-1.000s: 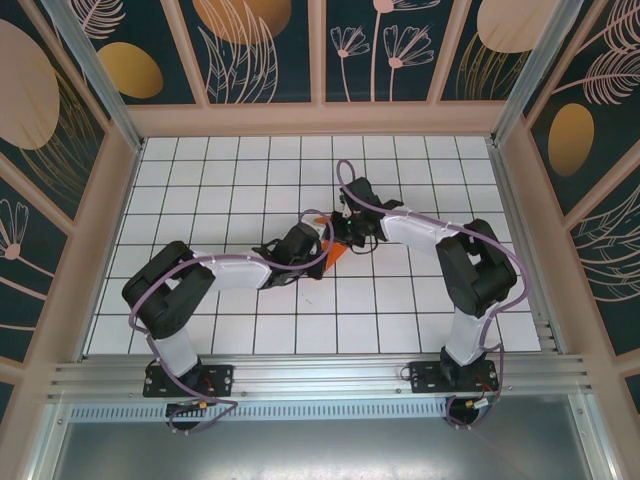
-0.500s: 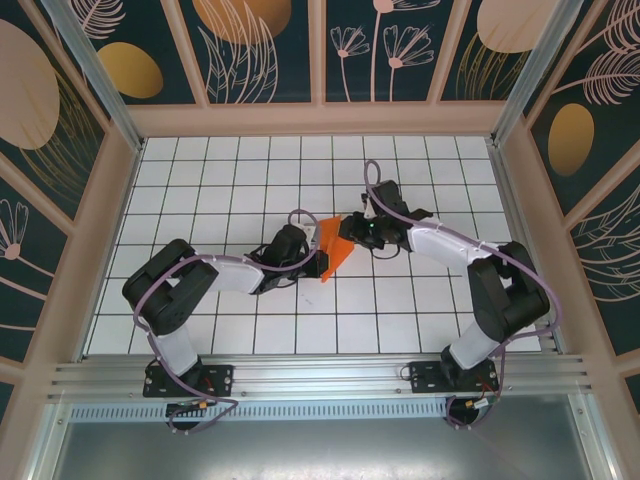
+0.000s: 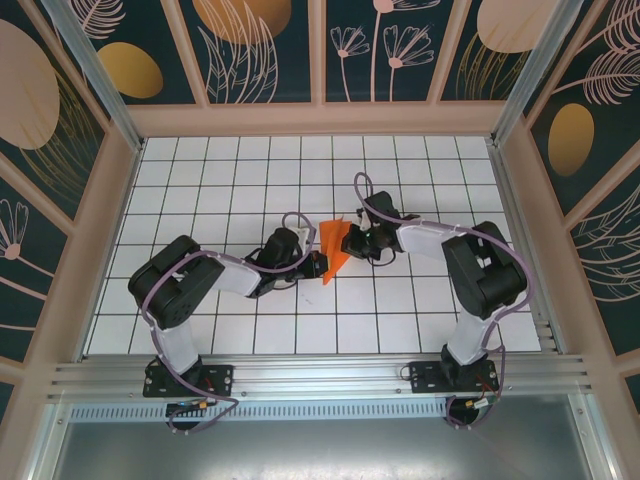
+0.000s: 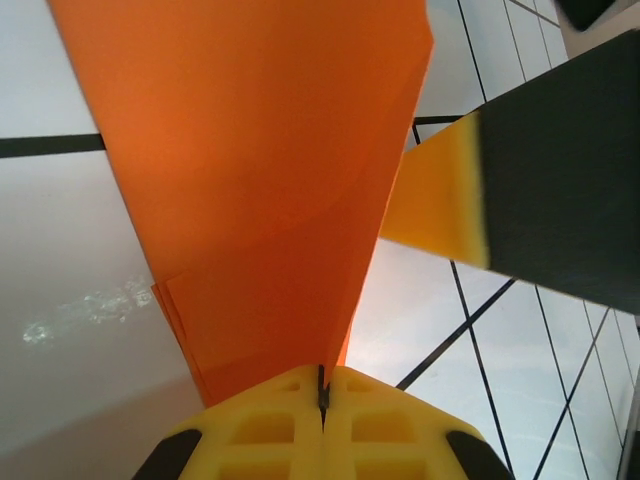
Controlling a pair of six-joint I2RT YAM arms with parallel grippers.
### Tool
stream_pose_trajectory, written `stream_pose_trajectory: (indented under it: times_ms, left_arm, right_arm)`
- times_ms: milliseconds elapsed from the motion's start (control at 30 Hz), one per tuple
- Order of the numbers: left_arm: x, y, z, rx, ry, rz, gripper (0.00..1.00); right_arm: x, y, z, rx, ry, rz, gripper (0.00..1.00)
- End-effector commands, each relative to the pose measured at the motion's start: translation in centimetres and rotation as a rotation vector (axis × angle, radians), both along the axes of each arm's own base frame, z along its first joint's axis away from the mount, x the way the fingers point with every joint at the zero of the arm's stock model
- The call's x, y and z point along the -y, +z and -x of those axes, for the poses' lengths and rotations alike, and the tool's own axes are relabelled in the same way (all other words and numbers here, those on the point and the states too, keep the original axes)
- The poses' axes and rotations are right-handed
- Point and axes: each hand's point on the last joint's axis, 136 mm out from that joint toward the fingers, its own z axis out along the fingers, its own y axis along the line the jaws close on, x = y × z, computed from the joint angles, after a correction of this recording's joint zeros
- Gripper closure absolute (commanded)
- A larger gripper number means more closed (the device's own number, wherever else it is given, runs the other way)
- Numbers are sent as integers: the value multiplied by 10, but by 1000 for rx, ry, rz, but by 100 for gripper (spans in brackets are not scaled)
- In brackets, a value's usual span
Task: Fold a paper plane with a square sheet of paper (pick it up from the middle)
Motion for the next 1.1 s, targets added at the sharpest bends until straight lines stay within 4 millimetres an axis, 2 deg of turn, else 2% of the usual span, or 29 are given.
stream_pose_trajectory:
  times_ms: [0,167,333,500,667,867,1067]
  left_arm:
    - [-1,2,0,-20,8,66,100]
    - [-5,-1,0,-29,13,77,100]
    - [-8,-2,2,-46,30,104,100]
    - [-16,-7,1,-62,79,105,100]
    - [-15,-17,0,-98,81,86,100]
    - [-17,-25,2,-119,84,63,99]
    - [-16,-21,1,-121,92,93,99]
  right_arm:
    - [-7,-8,-1,2,47,2,92]
    - [7,-30,3,-28,41,99,93]
    - [14,-40,9,-48,45,140,94]
    - [10,-34,11,-43,47,125,94]
    - [1,-28,12,-32,64,116,94]
    - [-3,-15,5,-4,60,97,93]
    - [-5,-8,1,4,58,91,92]
